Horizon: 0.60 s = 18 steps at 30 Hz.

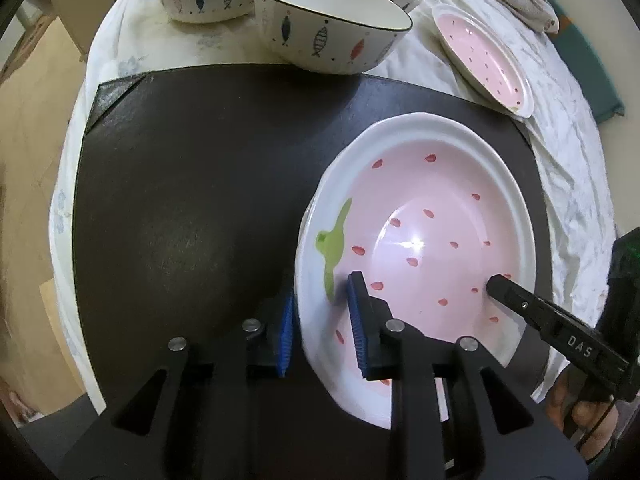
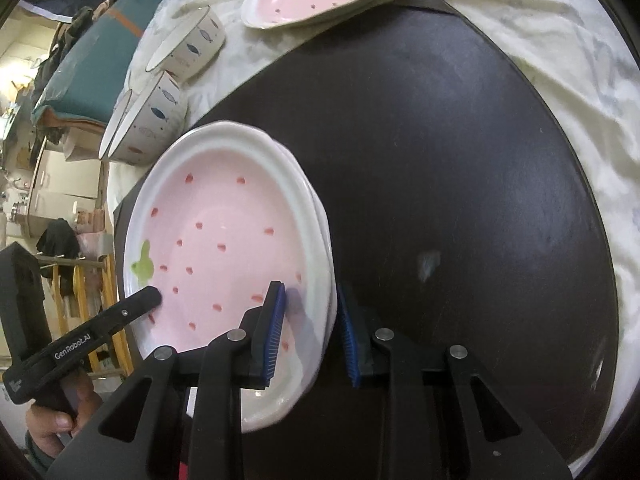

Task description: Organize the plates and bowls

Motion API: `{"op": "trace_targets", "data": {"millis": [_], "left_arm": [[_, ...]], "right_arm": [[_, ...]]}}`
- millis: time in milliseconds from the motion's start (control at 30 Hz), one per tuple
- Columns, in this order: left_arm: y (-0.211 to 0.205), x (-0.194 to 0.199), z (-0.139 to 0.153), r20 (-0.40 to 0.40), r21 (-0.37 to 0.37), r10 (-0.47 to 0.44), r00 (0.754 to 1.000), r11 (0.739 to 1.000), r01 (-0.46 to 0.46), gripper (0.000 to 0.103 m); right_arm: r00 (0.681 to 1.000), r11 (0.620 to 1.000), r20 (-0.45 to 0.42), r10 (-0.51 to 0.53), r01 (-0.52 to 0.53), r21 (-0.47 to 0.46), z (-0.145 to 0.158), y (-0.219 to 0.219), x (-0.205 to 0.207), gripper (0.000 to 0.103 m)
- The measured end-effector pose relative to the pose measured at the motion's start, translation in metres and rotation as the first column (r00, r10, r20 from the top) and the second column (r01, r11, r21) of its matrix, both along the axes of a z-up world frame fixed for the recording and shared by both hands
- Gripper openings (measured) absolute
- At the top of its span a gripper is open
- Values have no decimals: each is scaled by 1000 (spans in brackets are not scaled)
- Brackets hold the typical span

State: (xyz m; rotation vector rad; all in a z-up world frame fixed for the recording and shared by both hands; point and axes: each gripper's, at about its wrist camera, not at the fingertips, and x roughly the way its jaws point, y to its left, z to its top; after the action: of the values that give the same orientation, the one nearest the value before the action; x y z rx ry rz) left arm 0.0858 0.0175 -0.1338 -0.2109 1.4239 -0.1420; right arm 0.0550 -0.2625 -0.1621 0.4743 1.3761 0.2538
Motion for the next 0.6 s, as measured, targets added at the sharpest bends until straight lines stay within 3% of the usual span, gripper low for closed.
{"op": "trace_targets", "data": {"millis": [100,300,600], "left_arm": [[-7,-4,3,3,47,-29,1000,998,29,21],[-11,-15,4,-4,51,-54,999,997,54,21],[-18,-15,12,50,138,-67,996,989,60,22]], "right_arm": [[999,999,27,24,-23,-33,3,5,-4,29],[998,997,17,65,-64,-51,7,8,-27,29],[1000,999,-1,32,-32,-42,5,1,-29,28]]}}
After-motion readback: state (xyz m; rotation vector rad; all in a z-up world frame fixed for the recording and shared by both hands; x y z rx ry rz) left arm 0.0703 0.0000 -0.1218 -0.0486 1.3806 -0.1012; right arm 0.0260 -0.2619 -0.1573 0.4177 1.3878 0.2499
